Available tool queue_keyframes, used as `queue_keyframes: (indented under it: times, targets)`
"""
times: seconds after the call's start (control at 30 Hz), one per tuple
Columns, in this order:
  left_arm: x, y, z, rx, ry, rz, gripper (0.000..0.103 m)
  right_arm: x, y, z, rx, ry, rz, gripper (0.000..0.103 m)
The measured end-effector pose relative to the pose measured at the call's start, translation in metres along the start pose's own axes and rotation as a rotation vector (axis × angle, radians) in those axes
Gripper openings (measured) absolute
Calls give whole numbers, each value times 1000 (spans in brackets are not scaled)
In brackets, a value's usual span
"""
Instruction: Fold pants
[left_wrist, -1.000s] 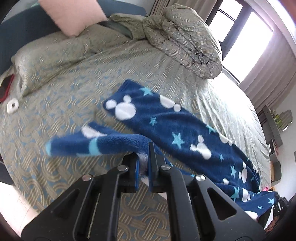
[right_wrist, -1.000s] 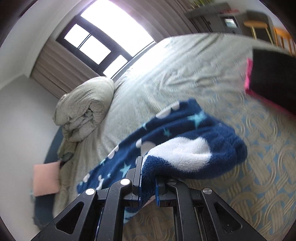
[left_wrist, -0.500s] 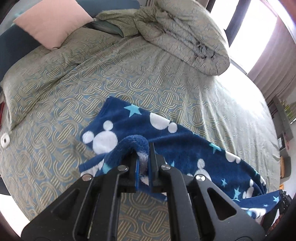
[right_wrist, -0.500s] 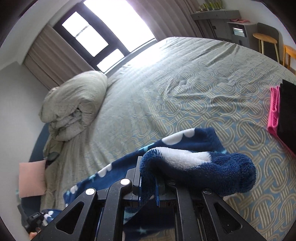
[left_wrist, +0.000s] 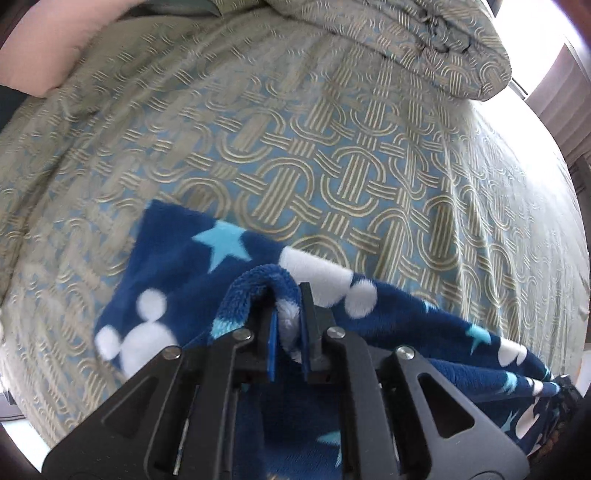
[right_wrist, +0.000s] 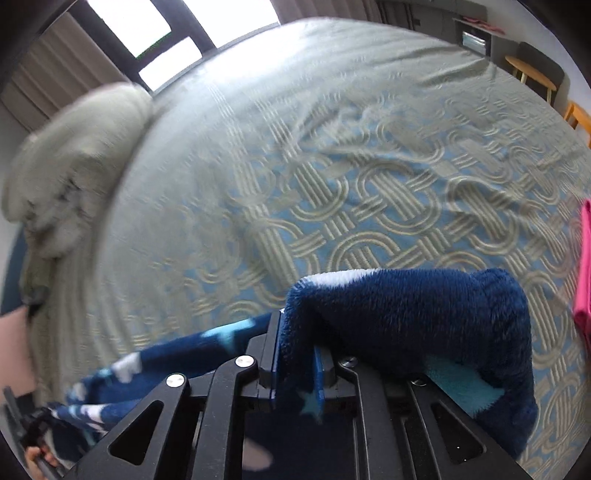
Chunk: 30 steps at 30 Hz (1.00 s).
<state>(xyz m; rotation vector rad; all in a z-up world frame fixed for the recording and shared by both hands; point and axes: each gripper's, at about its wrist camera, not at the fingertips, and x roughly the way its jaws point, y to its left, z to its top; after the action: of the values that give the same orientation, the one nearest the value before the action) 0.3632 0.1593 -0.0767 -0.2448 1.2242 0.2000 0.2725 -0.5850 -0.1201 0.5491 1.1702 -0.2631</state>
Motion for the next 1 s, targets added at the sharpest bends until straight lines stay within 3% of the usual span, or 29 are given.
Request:
queue_keyframes:
  times: [0.23, 0.43, 0.5, 0.53, 0.57, 0.63, 0.83, 0.93, 1.0]
  targets:
    - [1, -5, 15, 82, 67, -1, 20, 21, -1, 11, -64, 85, -16, 20]
    - [-18, 19, 30, 26, 117, -61, 25, 16, -7, 16, -89, 127, 4, 25]
    - [-35, 27, 34, 52, 38, 70, 36, 17, -10, 16, -90, 124, -8, 30]
    - [-45, 29, 36, 83, -16, 171, 53, 17, -10, 15, -90, 120, -19, 30]
    - [-56, 31, 36, 124, -81, 276, 63, 18, -8, 15, -93, 117, -26, 31]
    - [-72, 33, 31, 191, -158, 355, 63, 18, -2, 15, -108, 105, -48, 34]
    - [-90, 26, -22, 353, -202, 275, 67, 0, 24, 8, -225, 6, -122, 56]
    - [-93, 20, -60, 405, -218, 166, 69, -24, 32, 5, -284, -80, -175, 65]
    - [-89, 15, -84, 448, -222, 87, 79, -45, 32, -1, -297, -136, -184, 68]
